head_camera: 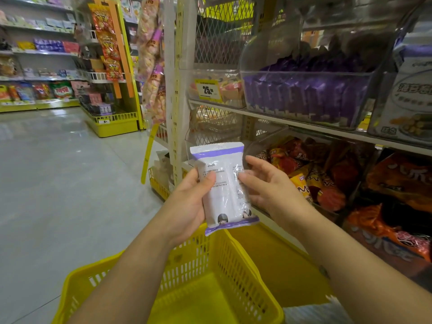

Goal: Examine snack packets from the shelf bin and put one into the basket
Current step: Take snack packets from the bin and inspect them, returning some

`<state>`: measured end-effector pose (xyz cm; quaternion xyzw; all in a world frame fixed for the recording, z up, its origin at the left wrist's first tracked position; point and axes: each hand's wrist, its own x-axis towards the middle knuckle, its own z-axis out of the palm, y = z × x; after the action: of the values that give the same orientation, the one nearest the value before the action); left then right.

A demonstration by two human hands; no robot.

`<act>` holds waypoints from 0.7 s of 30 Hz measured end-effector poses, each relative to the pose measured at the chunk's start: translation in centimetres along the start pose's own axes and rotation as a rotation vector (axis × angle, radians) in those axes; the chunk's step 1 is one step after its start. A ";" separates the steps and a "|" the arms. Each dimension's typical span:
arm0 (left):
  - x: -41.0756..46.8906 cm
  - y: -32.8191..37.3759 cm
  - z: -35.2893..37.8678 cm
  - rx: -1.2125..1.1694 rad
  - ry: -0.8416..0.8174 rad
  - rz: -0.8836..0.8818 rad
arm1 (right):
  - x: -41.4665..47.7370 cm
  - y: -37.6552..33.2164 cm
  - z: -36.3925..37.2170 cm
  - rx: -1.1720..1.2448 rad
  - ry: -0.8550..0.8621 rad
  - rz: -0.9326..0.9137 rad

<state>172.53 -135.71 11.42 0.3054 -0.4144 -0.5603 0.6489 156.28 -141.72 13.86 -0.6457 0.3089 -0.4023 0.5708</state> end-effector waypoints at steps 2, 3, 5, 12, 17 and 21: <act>0.1 0.0 0.1 -0.036 -0.005 0.012 | 0.0 -0.1 -0.2 0.120 -0.109 0.033; 0.1 0.0 0.2 -0.040 0.011 0.023 | 0.0 -0.1 -0.3 0.134 -0.146 0.028; 0.2 0.1 0.2 -0.021 0.060 0.054 | -0.1 0.0 -0.3 0.123 -0.167 0.000; 0.2 0.1 0.4 0.127 0.145 0.032 | -0.2 -0.5 -0.5 -0.028 -0.221 -0.097; -0.5 1.0 -0.5 0.236 -0.047 -0.122 | -0.2 -0.4 -0.8 -0.017 -0.198 -0.105; -1.1 1.6 -1.7 0.237 -0.154 -0.265 | 0.0 -0.4 -1.1 0.062 -0.193 -0.064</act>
<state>174.75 -134.47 11.77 0.3880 -0.4821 -0.6097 0.4952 155.29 -142.22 14.31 -0.6729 0.2190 -0.3655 0.6047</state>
